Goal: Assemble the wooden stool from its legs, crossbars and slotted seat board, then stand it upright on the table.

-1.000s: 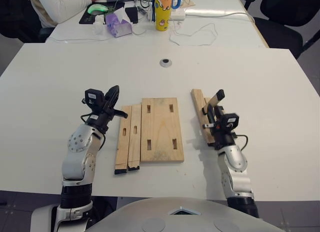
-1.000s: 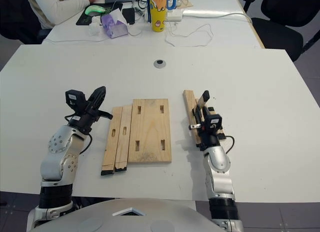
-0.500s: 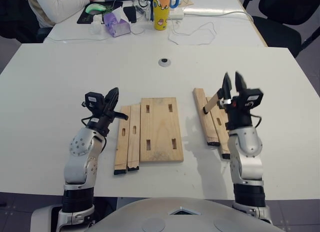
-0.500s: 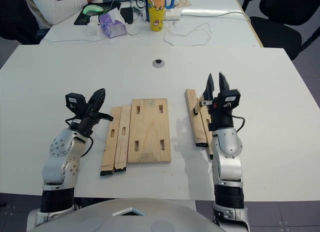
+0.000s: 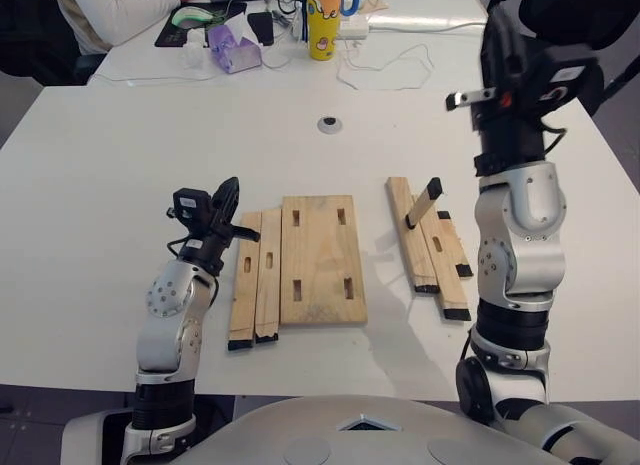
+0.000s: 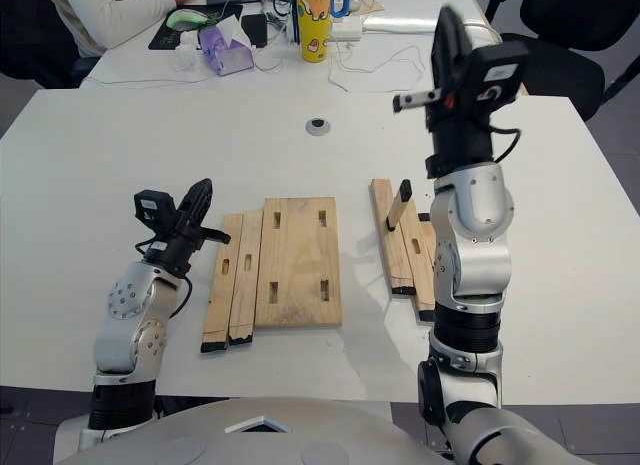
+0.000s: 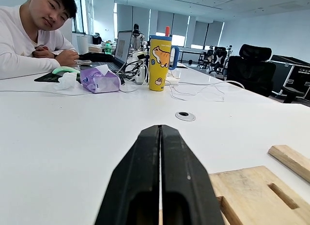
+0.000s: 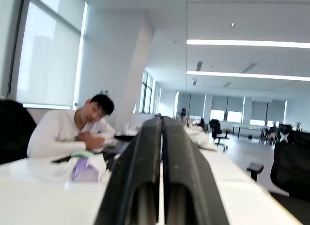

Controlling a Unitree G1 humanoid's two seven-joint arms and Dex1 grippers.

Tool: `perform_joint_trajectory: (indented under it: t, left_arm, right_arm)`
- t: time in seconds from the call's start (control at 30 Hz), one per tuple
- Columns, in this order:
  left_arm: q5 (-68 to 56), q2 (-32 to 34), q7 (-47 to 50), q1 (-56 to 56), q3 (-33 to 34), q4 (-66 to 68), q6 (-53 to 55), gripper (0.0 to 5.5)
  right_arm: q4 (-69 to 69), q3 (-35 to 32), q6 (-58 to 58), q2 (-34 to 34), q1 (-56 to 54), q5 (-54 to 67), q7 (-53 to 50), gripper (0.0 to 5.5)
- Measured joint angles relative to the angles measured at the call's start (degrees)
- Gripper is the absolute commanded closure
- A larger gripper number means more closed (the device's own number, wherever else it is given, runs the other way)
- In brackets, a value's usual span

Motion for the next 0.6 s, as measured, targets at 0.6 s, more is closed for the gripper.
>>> perform_joint_trajectory:
  t: [0.6]
  left_arm:
    - [0.4,-0.9,0.8,0.4,-0.1,0.0,-1.0,5.50]
  right_arm:
    - [2.6,-1.5,3.7,1.9,3.6,0.6,-0.5,5.49]
